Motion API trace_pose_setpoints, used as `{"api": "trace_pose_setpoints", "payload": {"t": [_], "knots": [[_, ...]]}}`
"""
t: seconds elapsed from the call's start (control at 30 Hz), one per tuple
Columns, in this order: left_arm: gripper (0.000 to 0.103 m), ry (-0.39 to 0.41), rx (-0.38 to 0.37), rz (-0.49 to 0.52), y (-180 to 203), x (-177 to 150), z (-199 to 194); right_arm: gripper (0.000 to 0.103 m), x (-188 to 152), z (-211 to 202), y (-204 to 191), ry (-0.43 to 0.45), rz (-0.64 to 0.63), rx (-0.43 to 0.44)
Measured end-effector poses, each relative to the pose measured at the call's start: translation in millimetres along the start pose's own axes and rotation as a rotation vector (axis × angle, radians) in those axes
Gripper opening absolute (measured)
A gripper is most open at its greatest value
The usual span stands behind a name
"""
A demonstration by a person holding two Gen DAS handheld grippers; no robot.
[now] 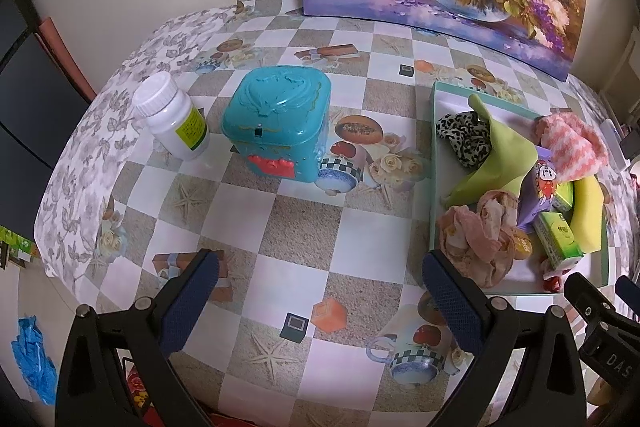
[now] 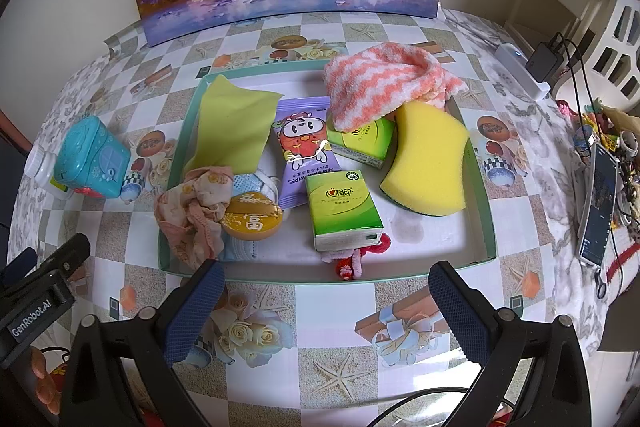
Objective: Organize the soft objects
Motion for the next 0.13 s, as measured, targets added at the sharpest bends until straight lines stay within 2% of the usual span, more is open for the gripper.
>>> {"api": "trace_pose_setpoints", "payload": {"t": [0.13], "knots": [[0.101,0.001,-0.001,-0.002,0.3,-0.1,-0.3,0.103,0.0,0.1,0.0,0.0,0.0,0.0]]}}
Point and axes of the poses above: each gripper's, at about its wrist camera, not at the fingertips, and z roughly the way its jaws point, y to its right, x to its top, the point moved 4 cm from there along z, roughly the way its jaws point, and after that the axes turned 7 degrees about -z, right-handed, at the moved point
